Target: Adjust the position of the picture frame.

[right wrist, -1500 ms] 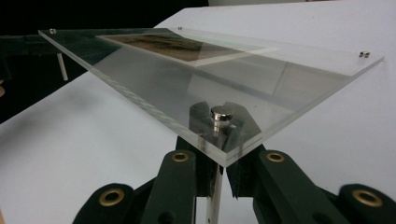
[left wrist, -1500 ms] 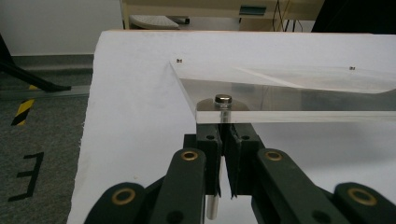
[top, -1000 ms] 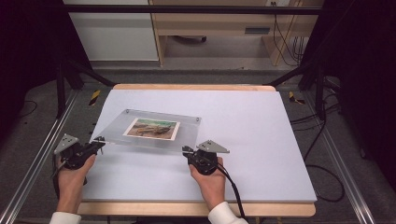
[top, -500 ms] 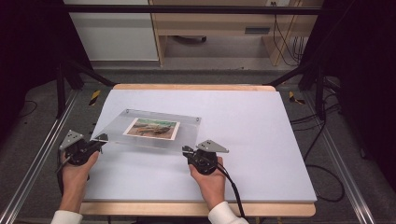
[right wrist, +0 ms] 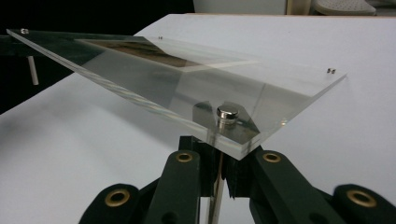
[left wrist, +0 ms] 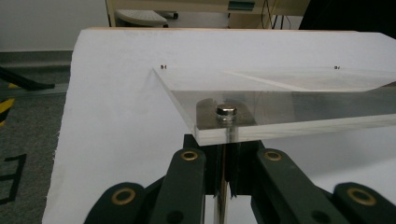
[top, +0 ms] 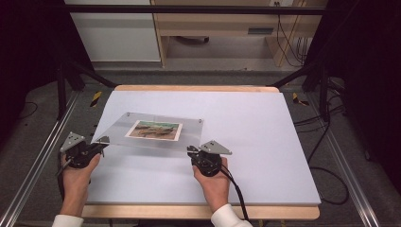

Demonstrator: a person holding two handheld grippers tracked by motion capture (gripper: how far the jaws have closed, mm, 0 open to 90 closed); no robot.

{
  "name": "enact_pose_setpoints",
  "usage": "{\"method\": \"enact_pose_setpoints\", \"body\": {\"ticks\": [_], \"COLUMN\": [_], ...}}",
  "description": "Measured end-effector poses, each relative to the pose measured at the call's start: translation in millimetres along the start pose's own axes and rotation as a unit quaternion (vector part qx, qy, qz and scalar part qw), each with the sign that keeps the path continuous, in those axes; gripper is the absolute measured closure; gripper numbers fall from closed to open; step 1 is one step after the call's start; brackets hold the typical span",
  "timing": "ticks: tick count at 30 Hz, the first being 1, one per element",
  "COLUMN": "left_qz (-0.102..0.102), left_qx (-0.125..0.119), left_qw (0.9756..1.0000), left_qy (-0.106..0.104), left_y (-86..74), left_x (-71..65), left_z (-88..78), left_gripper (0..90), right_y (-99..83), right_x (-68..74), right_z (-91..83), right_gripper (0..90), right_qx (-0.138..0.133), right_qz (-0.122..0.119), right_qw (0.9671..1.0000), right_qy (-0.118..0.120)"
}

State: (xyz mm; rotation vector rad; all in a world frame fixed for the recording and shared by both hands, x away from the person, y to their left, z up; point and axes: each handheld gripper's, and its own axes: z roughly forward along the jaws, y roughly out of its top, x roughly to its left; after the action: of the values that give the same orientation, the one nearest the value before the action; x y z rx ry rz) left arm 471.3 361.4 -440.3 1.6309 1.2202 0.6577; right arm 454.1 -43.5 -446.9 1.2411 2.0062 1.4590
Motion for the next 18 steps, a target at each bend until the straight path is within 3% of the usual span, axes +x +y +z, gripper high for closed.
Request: {"method": "enact_pose_setpoints", "body": {"ticks": [14, 18], "left_qz": [-0.015, 0.000], "left_qx": [-0.020, -0.032], "left_qw": [0.9997, 0.9995], "left_qy": [0.006, 0.004], "left_y": [10.0, 15.7], "left_x": [-26.8, -51.2], "left_z": [-11.4, -10.0], "left_gripper": [84.3, 84.4], "right_y": [32.4, 33.1], "right_x": [-11.6, -23.8], "right_z": [-23.6, -38.6], "right_gripper": [83.7, 83.6], "right_qx": [-0.014, -0.018], "right_qz": [-0.027, -0.031], "right_qw": [0.9995, 0.9993], "right_qy": [-0.011, -0.013]}}
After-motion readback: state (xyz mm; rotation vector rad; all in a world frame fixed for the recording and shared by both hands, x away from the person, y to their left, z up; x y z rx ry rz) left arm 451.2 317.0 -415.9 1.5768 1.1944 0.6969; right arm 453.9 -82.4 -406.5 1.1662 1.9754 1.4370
